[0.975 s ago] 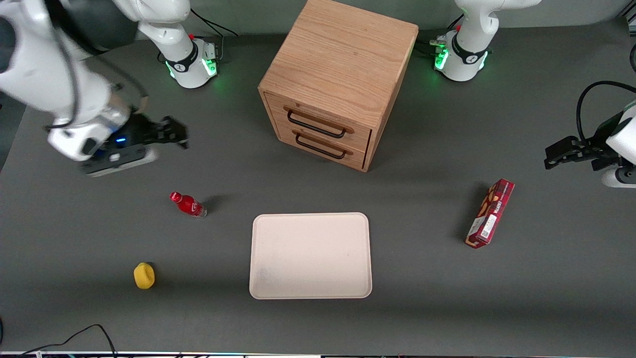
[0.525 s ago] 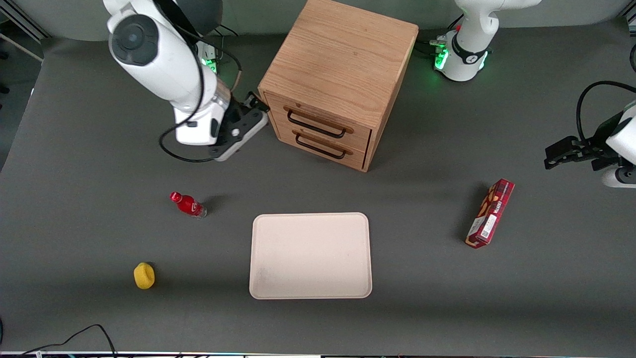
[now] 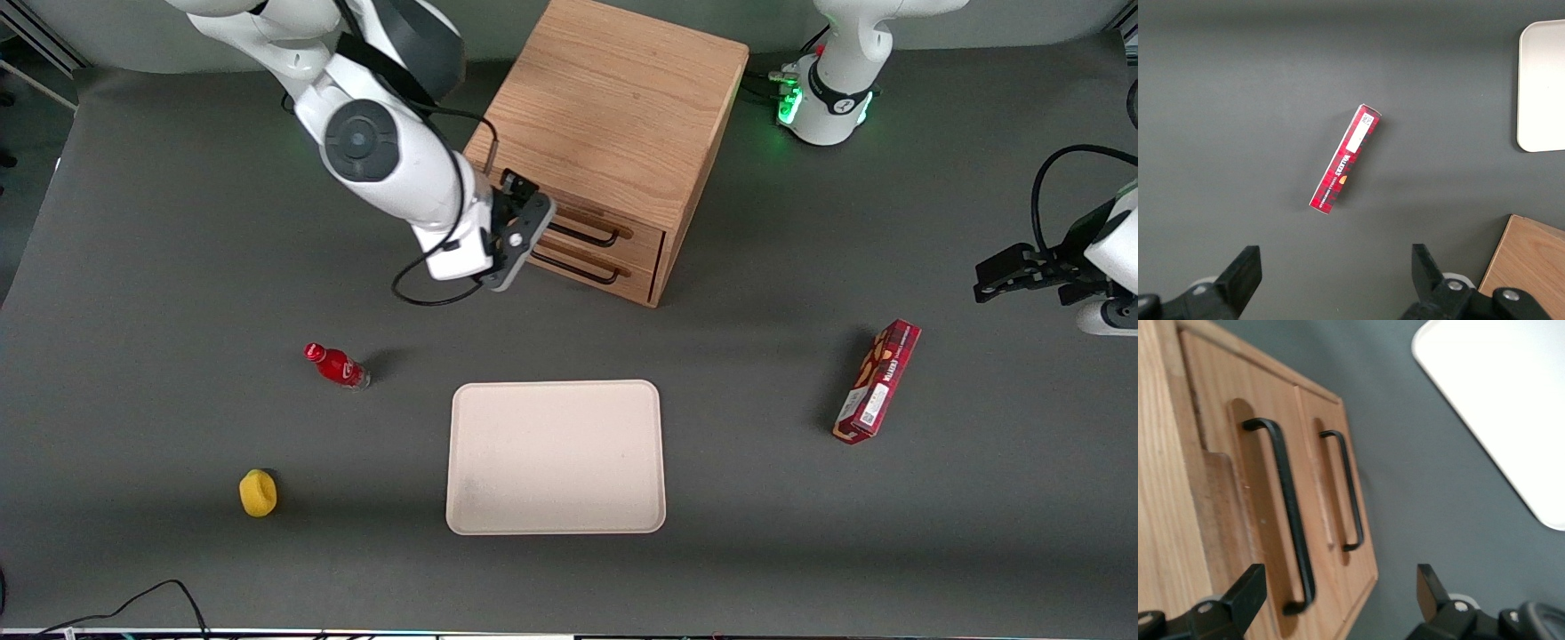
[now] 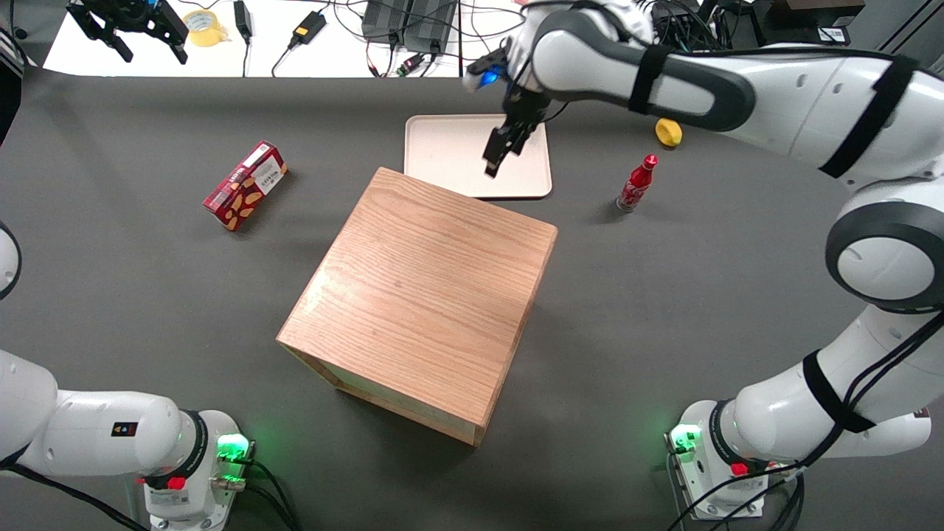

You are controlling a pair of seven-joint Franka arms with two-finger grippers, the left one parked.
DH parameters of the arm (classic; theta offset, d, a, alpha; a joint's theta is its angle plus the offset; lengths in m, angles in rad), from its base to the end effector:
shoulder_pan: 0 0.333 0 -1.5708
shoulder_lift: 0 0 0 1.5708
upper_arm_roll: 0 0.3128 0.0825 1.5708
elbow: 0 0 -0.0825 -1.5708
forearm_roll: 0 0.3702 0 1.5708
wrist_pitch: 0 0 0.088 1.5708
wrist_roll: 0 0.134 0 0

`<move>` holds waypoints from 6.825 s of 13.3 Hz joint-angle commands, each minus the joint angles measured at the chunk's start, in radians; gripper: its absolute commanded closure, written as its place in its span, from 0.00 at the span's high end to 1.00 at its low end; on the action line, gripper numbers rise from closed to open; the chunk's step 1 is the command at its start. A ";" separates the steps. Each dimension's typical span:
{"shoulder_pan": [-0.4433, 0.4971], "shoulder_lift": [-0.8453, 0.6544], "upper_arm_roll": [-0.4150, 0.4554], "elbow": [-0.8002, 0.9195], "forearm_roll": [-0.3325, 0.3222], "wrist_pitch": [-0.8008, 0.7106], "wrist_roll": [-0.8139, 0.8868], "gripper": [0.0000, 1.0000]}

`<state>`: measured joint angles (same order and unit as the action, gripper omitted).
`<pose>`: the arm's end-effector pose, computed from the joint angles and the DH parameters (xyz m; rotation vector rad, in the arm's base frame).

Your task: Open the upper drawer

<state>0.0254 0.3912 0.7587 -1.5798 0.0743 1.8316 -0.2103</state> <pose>0.4769 0.4115 0.4397 -2.5161 -1.2779 0.1839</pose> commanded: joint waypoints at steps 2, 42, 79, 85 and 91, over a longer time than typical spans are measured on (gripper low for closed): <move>0.024 0.046 0.002 0.031 0.007 0.021 -0.012 1.00; 0.045 0.081 -0.252 -0.014 0.110 0.187 -0.166 1.00; 0.067 0.126 -0.418 0.089 0.098 0.222 -0.336 1.00; 0.067 0.115 -0.430 0.104 0.163 0.210 -0.331 1.00; -0.011 0.025 -0.430 0.149 0.197 0.078 -0.331 1.00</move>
<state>0.0540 0.4722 0.3384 -1.4415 0.2397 1.9690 -0.5265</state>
